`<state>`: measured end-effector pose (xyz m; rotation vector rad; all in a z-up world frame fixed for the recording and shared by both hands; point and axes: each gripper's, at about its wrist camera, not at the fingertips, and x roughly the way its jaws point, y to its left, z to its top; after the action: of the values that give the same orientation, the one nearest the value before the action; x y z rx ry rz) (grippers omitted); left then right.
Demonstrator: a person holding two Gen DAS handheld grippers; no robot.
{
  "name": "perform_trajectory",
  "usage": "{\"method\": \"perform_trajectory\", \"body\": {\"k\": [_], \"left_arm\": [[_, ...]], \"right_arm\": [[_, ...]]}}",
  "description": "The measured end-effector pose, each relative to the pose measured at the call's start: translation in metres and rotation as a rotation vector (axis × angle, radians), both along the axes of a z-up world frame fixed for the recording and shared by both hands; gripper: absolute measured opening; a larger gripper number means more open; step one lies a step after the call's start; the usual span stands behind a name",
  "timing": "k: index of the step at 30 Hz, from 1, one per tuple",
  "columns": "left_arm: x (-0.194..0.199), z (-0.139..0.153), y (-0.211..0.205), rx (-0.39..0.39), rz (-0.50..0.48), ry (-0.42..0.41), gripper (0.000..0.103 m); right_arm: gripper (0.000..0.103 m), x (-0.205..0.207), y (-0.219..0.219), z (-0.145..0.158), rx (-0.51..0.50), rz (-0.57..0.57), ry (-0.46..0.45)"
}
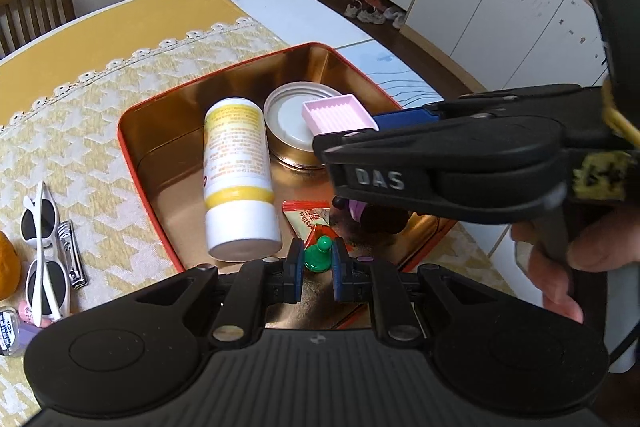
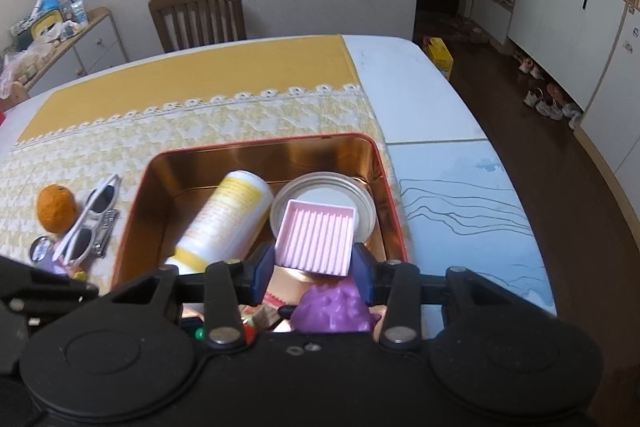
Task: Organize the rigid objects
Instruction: 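Release the pink comb into the red box while the left tool releases the pushpin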
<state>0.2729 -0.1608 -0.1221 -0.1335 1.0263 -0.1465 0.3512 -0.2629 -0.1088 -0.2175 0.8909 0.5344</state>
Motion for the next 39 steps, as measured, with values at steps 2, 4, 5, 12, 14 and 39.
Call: {"method": "perform_trajectory", "body": {"k": [2,4,5,12,14,39], "left_arm": [[0.002,-0.003,-0.001,0.004,0.002,0.008,0.013],[0.005,-0.006,-0.002,0.006,0.007,0.017,0.013],[0.006,-0.008,-0.002,0.004,0.009,0.022,0.013],[0.016,-0.019,-0.002,-0.014,0.012,0.072,0.013],[0.019,-0.02,-0.002,-0.022,0.013,0.083,0.013],[0.007,-0.001,0.001,-0.051,0.025,0.022,0.018]], "right_arm": [[0.041,0.004,0.002,-0.005,-0.007,0.003,0.009],[0.041,0.008,0.003,-0.009,-0.021,0.006,0.017],[0.041,0.01,0.004,-0.011,-0.022,0.008,0.022],[0.041,0.013,0.007,-0.015,-0.036,0.02,0.029],[0.042,0.014,0.006,-0.014,-0.031,0.021,0.036],[0.066,0.004,-0.007,0.005,0.032,0.017,0.038]]}}
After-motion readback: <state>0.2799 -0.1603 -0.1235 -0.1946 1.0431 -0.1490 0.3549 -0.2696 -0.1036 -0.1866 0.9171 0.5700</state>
